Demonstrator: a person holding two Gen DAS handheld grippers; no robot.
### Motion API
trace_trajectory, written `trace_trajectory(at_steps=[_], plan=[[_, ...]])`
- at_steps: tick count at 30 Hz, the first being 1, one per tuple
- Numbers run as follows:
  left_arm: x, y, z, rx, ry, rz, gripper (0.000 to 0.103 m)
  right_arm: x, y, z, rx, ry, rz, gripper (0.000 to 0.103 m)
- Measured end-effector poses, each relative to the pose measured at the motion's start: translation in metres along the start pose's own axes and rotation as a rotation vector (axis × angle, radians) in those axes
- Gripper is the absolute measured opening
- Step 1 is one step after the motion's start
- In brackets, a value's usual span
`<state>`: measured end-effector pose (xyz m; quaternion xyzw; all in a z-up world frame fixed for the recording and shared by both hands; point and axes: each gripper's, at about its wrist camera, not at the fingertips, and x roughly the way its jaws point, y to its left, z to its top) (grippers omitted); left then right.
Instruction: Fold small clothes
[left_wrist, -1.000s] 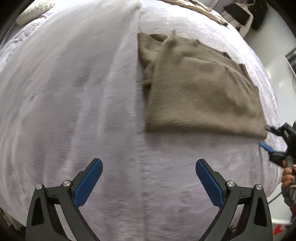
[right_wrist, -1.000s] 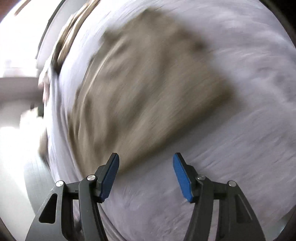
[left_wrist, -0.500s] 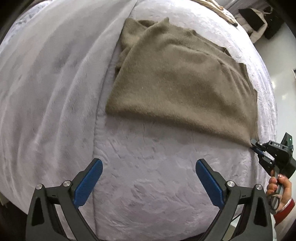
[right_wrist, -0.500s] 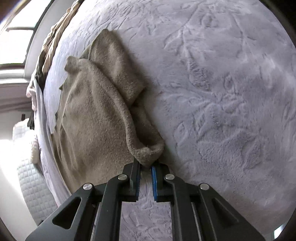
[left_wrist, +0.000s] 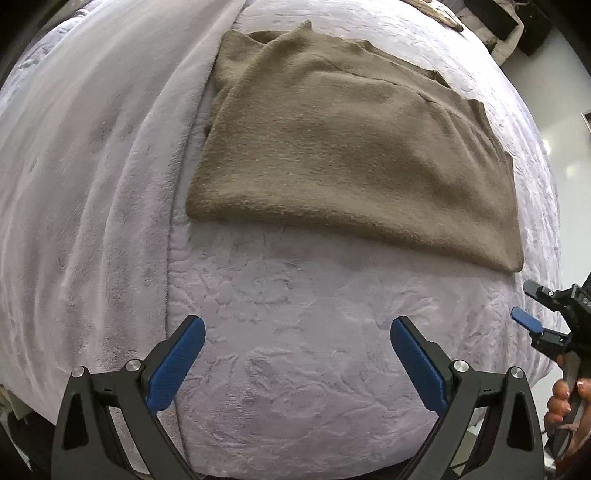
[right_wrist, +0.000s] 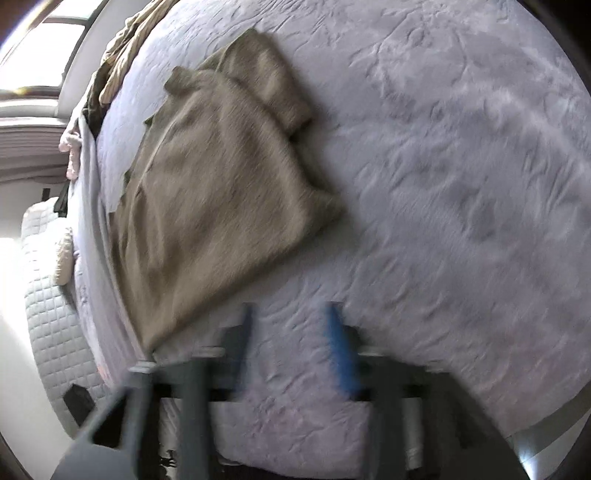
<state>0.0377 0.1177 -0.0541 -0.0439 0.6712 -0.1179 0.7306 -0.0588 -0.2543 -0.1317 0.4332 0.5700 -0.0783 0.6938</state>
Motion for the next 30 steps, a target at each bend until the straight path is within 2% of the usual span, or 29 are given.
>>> trace_trajectory(at_steps=[2,6,11,17,22,30], plan=[[0.001,-0.002,0.001,0.009,0.006,0.012,0.101,0.006,0.008,-0.007,0.003,0.014,0.035,0.066],[0.009,-0.008,0.003,0.037,0.012,0.04,0.101,0.019,0.02,-0.018,-0.024,0.064,0.053,0.067],[0.011,-0.01,0.002,0.055,0.009,0.043,0.101,0.036,0.029,-0.028,-0.039,0.118,0.047,0.07],[0.017,0.001,0.005,0.031,0.011,0.034,0.101,0.05,0.037,-0.035,-0.053,0.154,0.043,0.071],[0.015,0.024,0.015,-0.061,-0.012,-0.049,0.101,0.057,0.054,-0.036,-0.089,0.161,0.08,0.071],[0.02,0.061,0.037,-0.251,-0.044,-0.23,0.101,0.097,0.113,-0.033,-0.166,0.21,0.211,0.071]])
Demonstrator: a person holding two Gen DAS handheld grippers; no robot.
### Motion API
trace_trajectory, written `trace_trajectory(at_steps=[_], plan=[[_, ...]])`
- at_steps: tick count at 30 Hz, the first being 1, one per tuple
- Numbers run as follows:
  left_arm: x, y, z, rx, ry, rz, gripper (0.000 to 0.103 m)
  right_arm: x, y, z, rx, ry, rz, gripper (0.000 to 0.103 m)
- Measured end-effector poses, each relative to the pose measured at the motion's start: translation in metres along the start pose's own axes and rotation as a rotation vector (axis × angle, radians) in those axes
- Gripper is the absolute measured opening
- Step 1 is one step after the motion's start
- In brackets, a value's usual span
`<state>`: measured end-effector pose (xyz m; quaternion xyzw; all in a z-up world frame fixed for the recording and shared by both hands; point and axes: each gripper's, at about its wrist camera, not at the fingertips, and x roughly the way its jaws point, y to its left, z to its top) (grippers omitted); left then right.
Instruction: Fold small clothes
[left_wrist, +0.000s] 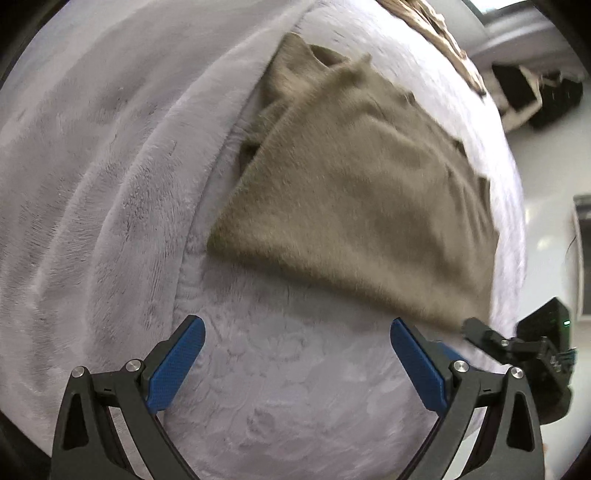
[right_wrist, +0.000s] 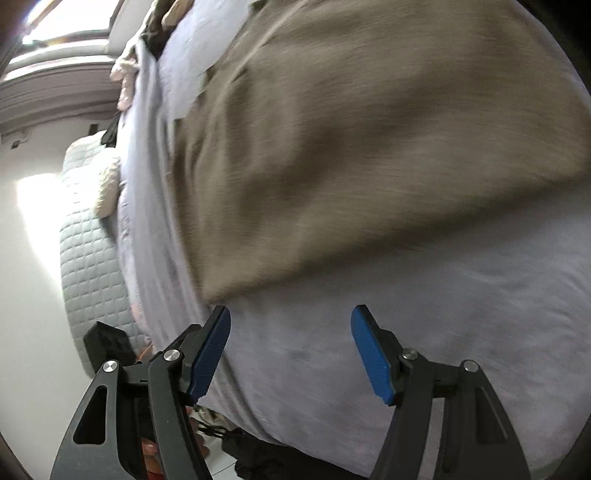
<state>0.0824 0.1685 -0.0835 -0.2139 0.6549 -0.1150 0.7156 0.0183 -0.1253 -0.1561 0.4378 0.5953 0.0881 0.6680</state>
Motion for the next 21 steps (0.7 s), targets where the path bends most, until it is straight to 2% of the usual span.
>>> trace_trajectory(at_steps=[9,16,17,18,19,20,21], plan=[[0.008,0.008,0.007,-0.091,-0.018,-0.064,0.101,0.059,0.012,0.016,0.064,0.075,0.097,0.071],[0.017,0.014,0.012,-0.172,-0.021,-0.13,0.101,0.06,-0.01,0.021,0.221,0.001,0.22,0.07],[0.019,0.015,0.013,-0.18,-0.02,-0.136,0.101,0.061,-0.014,0.02,0.251,-0.005,0.25,0.057],[0.021,0.015,0.014,-0.191,-0.016,-0.15,0.101,0.063,-0.017,0.02,0.27,-0.006,0.268,0.028],[0.023,0.014,0.015,-0.2,-0.012,-0.17,0.101,0.064,-0.021,0.021,0.297,-0.004,0.291,0.016],[0.024,0.013,0.015,-0.206,-0.011,-0.184,0.101,0.064,-0.023,0.02,0.308,-0.006,0.314,0.01],[0.026,0.012,0.016,-0.218,-0.012,-0.214,0.101,0.061,-0.023,0.021,0.313,-0.015,0.348,0.01]])
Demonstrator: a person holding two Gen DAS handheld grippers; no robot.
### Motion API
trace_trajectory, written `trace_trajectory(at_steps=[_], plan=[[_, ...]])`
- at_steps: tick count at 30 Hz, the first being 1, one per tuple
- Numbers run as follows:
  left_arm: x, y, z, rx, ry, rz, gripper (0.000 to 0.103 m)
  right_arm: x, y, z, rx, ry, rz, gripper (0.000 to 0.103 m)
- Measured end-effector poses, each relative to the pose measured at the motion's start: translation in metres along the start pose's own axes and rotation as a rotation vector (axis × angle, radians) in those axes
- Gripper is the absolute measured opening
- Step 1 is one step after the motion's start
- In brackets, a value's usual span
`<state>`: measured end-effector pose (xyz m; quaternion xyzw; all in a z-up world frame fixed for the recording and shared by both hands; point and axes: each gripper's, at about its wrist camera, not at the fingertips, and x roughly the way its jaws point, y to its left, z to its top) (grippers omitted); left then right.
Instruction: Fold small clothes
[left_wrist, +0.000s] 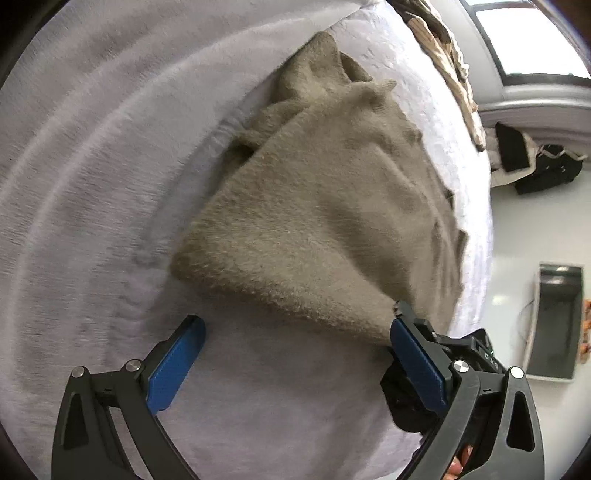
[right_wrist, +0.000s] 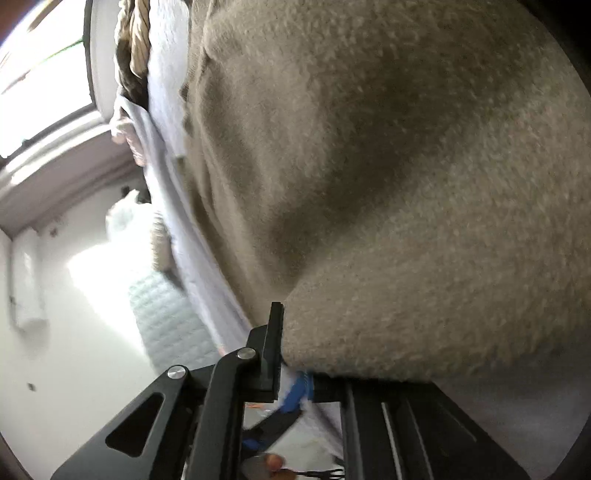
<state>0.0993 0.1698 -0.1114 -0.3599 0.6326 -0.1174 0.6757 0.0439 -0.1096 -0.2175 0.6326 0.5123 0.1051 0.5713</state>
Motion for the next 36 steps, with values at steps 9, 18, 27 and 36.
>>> trace_trajectory(at_steps=[9,18,27,36], plan=[[0.022,-0.02,0.022,-0.114,-0.105,-0.084,0.1,-0.011,0.015,-0.001,-0.086,0.032,0.018,0.01],[0.015,-0.046,0.038,0.119,-0.247,0.217,0.014,-0.016,0.034,-0.007,-0.248,0.123,-0.194,0.014],[0.024,-0.125,-0.011,0.774,-0.411,0.546,0.014,-0.044,0.155,0.014,-0.67,0.173,-0.443,0.096],[0.034,-0.14,-0.037,1.057,-0.457,0.618,0.014,0.1,0.258,0.025,-0.919,0.559,-0.631,0.097]])
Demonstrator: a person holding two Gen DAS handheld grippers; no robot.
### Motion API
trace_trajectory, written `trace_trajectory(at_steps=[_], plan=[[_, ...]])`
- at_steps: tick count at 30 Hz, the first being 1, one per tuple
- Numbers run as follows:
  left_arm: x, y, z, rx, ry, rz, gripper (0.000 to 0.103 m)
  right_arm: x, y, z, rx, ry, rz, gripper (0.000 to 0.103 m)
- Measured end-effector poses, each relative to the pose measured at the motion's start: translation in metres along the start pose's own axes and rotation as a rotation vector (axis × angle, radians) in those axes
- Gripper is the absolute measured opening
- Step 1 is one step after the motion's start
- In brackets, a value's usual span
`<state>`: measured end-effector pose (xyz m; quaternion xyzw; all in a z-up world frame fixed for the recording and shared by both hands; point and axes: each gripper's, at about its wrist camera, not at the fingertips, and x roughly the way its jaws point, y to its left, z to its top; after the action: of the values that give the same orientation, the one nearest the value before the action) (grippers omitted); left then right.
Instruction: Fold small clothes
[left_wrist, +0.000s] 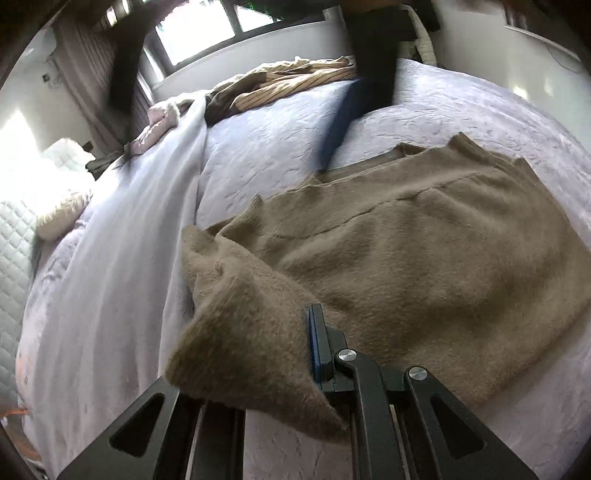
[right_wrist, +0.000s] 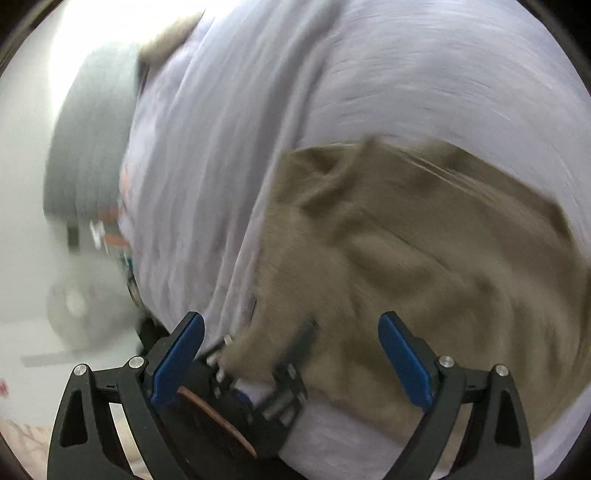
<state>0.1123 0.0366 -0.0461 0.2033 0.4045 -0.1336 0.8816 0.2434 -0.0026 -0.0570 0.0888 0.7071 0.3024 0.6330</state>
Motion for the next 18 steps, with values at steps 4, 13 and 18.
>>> trace_trajectory(at_steps=[4,13,18], plan=[[-0.006,0.002,-0.001,-0.017,-0.012,-0.017,0.014,0.056,0.031,0.037,-0.081,0.185,-0.094,0.099],[-0.006,0.004,-0.01,-0.003,-0.023,-0.018,0.014,0.137,0.042,0.056,-0.192,0.358,-0.288,0.097],[-0.009,0.006,-0.001,-0.023,-0.025,-0.041,0.014,0.126,0.02,0.049,-0.173,0.273,-0.36,0.023]])
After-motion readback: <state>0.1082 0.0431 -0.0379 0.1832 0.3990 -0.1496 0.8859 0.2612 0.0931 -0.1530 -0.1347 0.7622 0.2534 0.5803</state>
